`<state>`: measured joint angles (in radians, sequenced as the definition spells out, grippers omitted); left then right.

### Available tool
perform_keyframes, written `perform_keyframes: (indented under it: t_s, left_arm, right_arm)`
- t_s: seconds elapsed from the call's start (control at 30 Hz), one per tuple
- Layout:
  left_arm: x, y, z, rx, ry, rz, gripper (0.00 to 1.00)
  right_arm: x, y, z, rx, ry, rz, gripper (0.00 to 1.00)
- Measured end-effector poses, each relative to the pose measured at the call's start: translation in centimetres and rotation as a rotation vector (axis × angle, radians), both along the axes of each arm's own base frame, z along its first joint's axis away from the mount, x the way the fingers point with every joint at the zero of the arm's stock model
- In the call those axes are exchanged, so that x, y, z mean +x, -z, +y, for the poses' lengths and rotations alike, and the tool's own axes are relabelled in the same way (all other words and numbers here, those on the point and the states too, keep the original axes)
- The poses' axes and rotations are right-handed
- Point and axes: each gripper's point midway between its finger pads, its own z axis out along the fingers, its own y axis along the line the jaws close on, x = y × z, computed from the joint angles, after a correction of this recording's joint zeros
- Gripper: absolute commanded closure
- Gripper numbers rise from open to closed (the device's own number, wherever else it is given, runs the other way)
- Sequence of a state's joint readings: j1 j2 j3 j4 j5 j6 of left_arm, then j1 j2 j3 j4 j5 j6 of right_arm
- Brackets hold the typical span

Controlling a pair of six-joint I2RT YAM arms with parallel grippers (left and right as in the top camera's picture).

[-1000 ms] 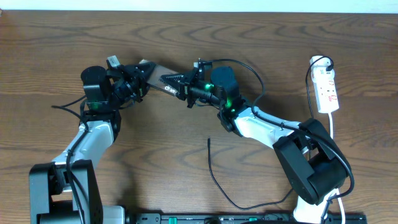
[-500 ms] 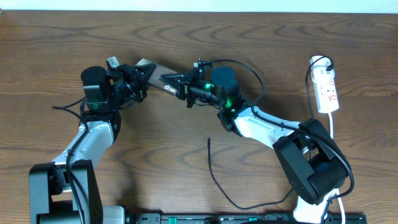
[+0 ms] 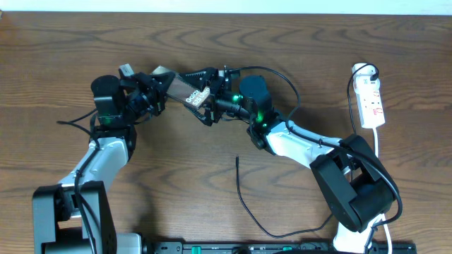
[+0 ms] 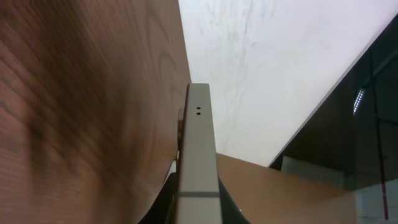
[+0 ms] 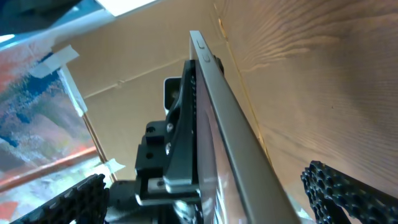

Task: Plug charger to phone and switch on socket
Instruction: 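Open the right gripper and carry the phone left with the left gripper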

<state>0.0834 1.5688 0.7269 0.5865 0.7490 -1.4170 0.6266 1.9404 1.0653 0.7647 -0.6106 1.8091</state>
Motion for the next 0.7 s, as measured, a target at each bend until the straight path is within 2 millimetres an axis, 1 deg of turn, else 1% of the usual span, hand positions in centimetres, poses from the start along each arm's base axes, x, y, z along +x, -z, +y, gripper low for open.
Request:
perform_keyframes:
  t_s: [0.07, 0.2, 0.3, 0.37, 0.47, 0.53, 0.57, 0.63, 0.7]
  left_arm:
    - [0.2, 0.0, 1.1, -0.001, -0.024, 0.000, 0.93]
    - [0.4, -0.1, 5.6, -0.010, -0.108, -0.002, 0.93]
    - [0.0, -0.4, 9.8, -0.025, -0.176, -0.011, 0.92]
    - [-0.4, -1.0, 12.1, -0.031, -0.204, -0.038, 0.93]
    - [-1.2, -2.8, 14.9, -0.026, -0.208, -0.126, 0.93]
    - [-2.1, -4.2, 16.2, -0.011, -0.186, -0.195, 0.93]
    - [-2.6, -4.8, 16.6, -0.004, -0.163, -0.228, 0.92]
    - [-3.4, -5.7, 16.6, 0.010, -0.110, -0.277, 0.92]
    - [-4.2, -6.2, 16.1, 0.014, -0.049, -0.304, 0.93]
  right_arm:
    - [-0.2, 0.0, 0.0, -0.004, -0.018, -0.014, 0.01]
    - [0.0, -0.1, -0.8, -0.012, -0.049, -0.051, 0.01]
    - [0.7, -0.1, -2.0, -0.027, -0.061, -0.112, 0.01]
    - [1.1, -0.1, -2.8, -0.040, -0.070, -0.162, 0.01]
    - [1.5, -0.1, -3.7, -0.064, -0.085, -0.235, 0.01]
    - [1.4, 0.0, -3.9, -0.081, -0.104, -0.295, 0.01]
    - [1.3, 0.0, -3.9, -0.091, -0.114, -0.323, 0.01]
    - [1.0, 0.7, -3.9, -0.119, -0.140, -0.348, 0.01]
    - [0.6, 1.6, -3.9, -0.151, -0.165, -0.359, 0.01]
